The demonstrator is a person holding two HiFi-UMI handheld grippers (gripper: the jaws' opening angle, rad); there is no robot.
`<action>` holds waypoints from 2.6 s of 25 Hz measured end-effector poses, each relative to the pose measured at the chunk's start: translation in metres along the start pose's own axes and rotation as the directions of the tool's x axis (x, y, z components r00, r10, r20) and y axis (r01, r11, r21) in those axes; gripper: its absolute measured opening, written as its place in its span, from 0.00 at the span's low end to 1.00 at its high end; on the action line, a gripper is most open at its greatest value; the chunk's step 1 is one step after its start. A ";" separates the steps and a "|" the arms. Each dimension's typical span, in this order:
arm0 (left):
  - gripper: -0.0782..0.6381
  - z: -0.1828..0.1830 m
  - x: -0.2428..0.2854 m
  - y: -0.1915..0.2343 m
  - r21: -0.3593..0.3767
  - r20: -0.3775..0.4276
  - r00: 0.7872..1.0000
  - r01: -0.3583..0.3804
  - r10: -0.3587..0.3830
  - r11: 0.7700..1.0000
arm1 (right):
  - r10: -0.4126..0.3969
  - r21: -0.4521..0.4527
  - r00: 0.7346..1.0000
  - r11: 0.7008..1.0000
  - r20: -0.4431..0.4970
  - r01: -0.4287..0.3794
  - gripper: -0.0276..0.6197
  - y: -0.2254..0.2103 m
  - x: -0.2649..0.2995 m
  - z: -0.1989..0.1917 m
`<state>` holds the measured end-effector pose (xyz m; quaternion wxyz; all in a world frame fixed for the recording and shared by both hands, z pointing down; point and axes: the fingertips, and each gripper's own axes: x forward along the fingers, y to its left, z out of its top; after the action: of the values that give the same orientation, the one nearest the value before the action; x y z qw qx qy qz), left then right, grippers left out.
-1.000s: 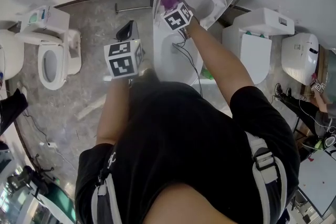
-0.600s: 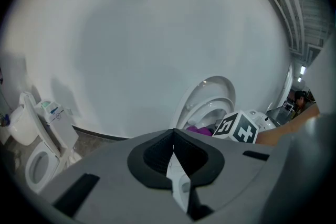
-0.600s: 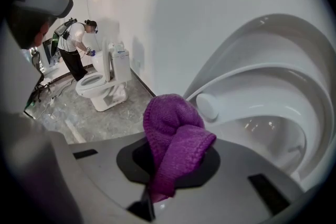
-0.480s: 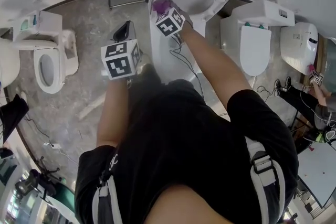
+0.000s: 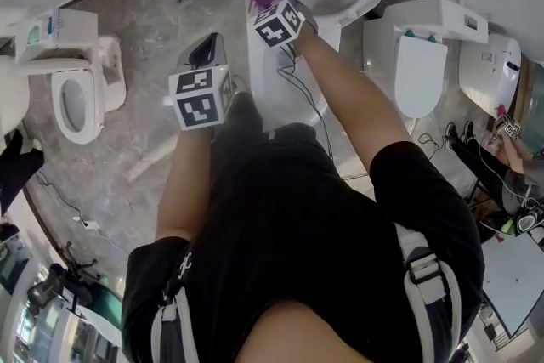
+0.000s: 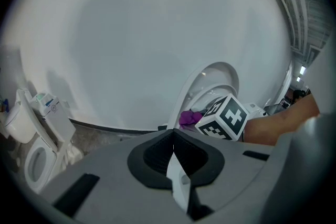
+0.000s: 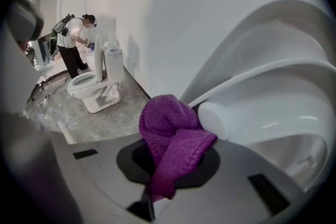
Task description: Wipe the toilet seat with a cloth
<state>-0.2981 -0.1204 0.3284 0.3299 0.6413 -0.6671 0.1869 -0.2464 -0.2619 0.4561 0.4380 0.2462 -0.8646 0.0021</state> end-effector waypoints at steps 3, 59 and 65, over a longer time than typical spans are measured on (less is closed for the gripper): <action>0.12 -0.002 0.008 0.002 -0.001 -0.011 1.000 0.007 -0.007 1.000 | 0.009 -0.017 1.000 1.000 -0.003 -0.009 0.12 0.002 0.007 -0.001; 0.12 -0.094 0.113 0.031 0.127 -0.232 0.966 0.147 -0.115 0.981 | -0.028 0.064 0.982 0.997 -0.186 0.040 0.12 0.059 0.160 -0.137; 0.12 -0.104 0.122 0.034 0.142 -0.261 0.960 0.143 -0.102 0.979 | 0.046 0.418 0.979 0.907 -0.196 0.041 0.12 0.056 0.181 -0.155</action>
<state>-0.3057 -0.1365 0.4916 0.3705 0.6770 -0.5613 0.2990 -0.2424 -0.2555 0.7011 0.4601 0.3321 -0.7952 0.2136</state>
